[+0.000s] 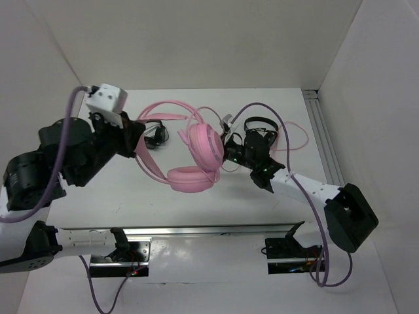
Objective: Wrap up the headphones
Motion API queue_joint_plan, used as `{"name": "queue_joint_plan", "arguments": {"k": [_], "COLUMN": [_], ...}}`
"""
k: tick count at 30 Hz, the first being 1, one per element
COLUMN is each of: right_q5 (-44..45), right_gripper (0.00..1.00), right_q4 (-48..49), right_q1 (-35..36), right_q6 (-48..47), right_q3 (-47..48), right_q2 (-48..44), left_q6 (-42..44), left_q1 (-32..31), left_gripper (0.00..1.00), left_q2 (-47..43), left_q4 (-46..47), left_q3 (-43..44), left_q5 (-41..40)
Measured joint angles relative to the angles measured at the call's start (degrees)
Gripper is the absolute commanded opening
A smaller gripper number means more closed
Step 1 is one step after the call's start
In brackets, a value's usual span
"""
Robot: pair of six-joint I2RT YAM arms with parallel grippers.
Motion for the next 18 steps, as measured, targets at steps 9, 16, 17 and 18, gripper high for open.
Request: {"name": "queue_joint_plan", "arguments": {"k": [9,16,17,18], "right_q5": [-10.47,-12.24,-11.85,-11.02], "right_gripper": [0.55,0.0,0.0,0.0], "right_q4": [14.03,20.94,21.11,21.2], "right_q1": [-1.86,0.9,1.64,2.75], "right_q6": [9.86,14.51,14.6,14.53], "right_q3": [0.0,-0.31,-0.66,-1.11], "right_q2": [13.66,18.32,18.32,18.29], "left_q6": [-8.92,-12.11,-11.98,-11.76], "left_q1": [0.0,0.0,0.0,0.0], "left_gripper": [0.0,0.0,0.0,0.0], "left_q2": [-3.87,1.18,2.32,3.45], "left_q4": [3.69,7.72,8.31,8.96], "left_q3": [3.56,5.64,5.81,5.97], "left_q5": [-6.95,-17.25,-19.15,-21.22]}}
